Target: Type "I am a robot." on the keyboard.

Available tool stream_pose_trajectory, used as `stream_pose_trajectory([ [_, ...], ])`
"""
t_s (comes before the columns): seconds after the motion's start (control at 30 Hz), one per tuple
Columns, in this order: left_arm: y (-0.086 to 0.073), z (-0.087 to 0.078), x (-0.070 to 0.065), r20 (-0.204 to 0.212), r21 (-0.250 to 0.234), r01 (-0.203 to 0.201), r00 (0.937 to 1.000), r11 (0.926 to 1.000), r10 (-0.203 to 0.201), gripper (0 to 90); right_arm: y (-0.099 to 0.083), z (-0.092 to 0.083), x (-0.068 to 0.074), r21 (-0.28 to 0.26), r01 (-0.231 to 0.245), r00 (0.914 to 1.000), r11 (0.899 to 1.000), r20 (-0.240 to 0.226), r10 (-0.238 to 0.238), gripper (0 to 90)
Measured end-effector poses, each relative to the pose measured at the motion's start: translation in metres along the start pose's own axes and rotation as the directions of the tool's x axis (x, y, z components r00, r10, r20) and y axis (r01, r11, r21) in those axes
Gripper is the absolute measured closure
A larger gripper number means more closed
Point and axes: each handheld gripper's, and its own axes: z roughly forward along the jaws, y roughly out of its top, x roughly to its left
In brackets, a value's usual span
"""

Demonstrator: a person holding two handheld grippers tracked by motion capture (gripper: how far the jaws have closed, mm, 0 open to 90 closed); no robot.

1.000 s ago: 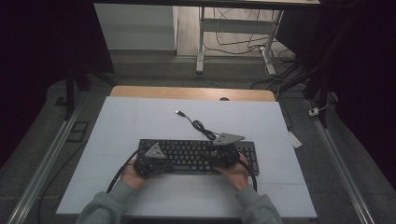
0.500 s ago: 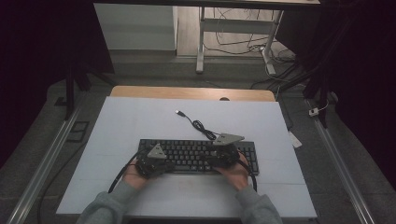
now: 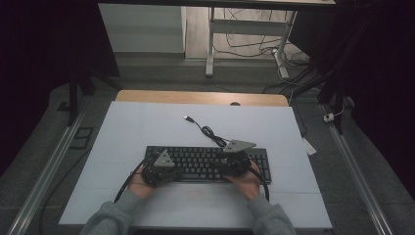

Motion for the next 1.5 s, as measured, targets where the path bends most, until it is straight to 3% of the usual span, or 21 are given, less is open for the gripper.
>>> stream_pose_trajectory([
  [0.1, 0.001, -0.007, 0.003, -0.012, -0.034, 0.026, 0.9996, 0.9991, -0.027, 79.5, 0.000, 0.000, 0.000, 0.001, 0.000, 1.0000, 1.000, 0.000, 0.000, 54.2],
  [0.37, 0.000, -0.020, 0.011, -0.045, -0.069, 0.088, 0.9948, 0.9937, -0.092, 46.9, 0.000, -0.001, 0.000, -0.003, 0.006, 1.0000, 1.000, 0.001, -0.006, 54.1],
  [0.53, 0.000, -0.029, 0.019, -0.057, -0.090, 0.129, 0.9894, 0.9876, -0.134, 36.5, 0.000, 0.000, -0.001, -0.001, 0.002, 1.0000, 1.000, 0.000, -0.002, 54.0],
  [1.17, -0.001, -0.033, 0.023, -0.069, -0.093, 0.138, 0.9871, 0.9860, -0.145, 33.3, -0.001, 0.000, 0.000, 0.008, 0.005, 1.0000, 1.000, 0.005, -0.005, 53.7],
  [1.5, -0.004, -0.035, 0.030, -0.101, -0.095, 0.174, 0.9778, 0.9801, -0.184, 34.1, -0.001, 0.000, 0.000, 0.009, 0.005, 1.0000, 1.000, 0.007, -0.005, 53.7],
])
